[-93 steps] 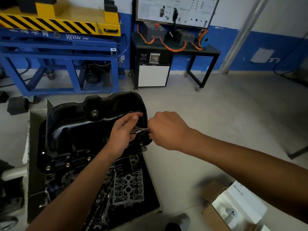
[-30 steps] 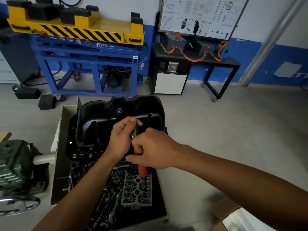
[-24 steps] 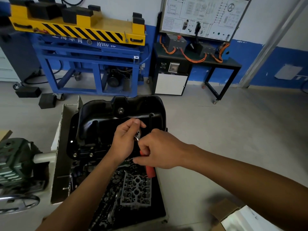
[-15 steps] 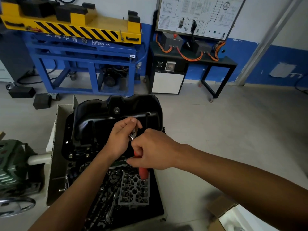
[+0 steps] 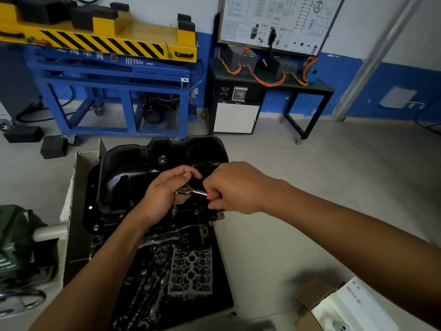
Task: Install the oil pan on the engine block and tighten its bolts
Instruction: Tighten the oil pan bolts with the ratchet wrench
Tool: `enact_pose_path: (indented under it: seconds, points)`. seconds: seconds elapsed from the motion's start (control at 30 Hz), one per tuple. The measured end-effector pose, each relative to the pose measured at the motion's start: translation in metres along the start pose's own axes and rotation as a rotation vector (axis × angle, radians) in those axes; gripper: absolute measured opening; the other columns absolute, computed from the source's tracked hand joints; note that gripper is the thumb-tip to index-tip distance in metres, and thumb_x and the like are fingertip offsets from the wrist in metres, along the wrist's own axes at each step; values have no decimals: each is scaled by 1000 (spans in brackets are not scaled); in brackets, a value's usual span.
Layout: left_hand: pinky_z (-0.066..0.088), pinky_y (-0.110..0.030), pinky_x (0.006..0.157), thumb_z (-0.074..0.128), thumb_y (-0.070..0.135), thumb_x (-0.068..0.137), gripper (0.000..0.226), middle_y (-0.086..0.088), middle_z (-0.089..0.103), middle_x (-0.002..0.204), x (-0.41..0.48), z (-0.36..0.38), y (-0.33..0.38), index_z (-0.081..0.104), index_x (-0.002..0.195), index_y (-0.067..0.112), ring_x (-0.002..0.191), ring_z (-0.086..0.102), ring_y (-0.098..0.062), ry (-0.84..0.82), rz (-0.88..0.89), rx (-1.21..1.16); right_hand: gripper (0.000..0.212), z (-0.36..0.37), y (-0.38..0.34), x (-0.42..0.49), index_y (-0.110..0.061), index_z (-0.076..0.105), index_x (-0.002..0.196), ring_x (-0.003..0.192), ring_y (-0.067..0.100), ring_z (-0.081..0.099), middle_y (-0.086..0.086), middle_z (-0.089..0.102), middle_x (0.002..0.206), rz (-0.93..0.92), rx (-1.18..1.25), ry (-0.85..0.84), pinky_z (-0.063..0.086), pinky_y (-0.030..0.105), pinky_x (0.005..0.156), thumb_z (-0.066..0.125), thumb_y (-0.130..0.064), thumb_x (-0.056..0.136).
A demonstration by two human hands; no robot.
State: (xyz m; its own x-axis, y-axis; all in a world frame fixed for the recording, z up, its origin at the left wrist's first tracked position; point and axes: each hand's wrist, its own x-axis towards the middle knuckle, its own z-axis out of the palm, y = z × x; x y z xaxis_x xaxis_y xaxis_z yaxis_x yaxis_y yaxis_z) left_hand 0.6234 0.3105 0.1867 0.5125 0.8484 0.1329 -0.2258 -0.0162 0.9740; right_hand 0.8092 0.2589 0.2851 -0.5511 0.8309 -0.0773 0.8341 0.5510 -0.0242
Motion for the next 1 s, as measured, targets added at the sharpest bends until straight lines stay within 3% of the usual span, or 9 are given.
enact_pose_path:
  seconds: [0.2,0.33,0.5,0.6,0.73,0.83,0.9,1.0]
  points:
    - [18,-24,47,47,23,96,27,5,33,52,1,3,-3,67,107,9,44,24,-8,-103,25,-2,27,6,16,7,-26,44,76,76,19,52,-10,47,83,69,-50,114,37,32,62,67,-29,91]
    - [14,-31,48,45,24,97,30,7,31,50,0,2,-4,65,114,9,43,22,-10,-110,58,-10,25,8,18,18,-27,42,79,82,22,55,-8,52,87,95,-83,216,39,33,63,63,-25,93]
    - [18,-30,50,46,27,99,33,2,29,53,-3,1,-4,62,126,17,47,22,-14,-26,114,53,19,18,16,19,-22,49,79,77,24,56,0,62,88,90,-29,341,36,33,58,62,-14,90]
    - [22,-26,51,47,24,98,38,2,30,54,-6,0,-4,58,131,9,50,25,-13,34,146,103,17,24,16,10,-17,55,76,72,23,55,-1,60,83,73,19,373,40,34,57,66,-17,89]
    - [21,-25,51,47,26,97,34,-2,27,56,-5,-4,-3,65,119,7,52,24,-15,109,149,103,20,29,7,-7,-15,61,74,68,13,49,-5,60,80,44,120,372,34,28,56,74,-25,84]
    - [27,-20,51,46,26,97,29,3,35,56,-6,-2,-4,71,108,13,56,35,-10,135,158,107,31,31,-10,-18,-20,54,67,64,9,47,-11,54,75,19,252,310,36,27,55,81,-30,78]
    - [26,-23,51,45,25,98,30,5,38,55,-7,1,-6,72,103,13,56,38,-11,123,173,124,38,33,-21,-20,-22,49,64,63,9,50,-9,54,73,-10,324,258,41,28,55,82,-32,77]
    - [28,-28,53,42,26,99,33,-7,40,55,-8,5,-8,71,96,10,54,37,-17,116,192,143,41,36,-33,-18,-22,46,61,62,10,50,-8,53,70,-40,369,228,41,26,53,82,-32,77]
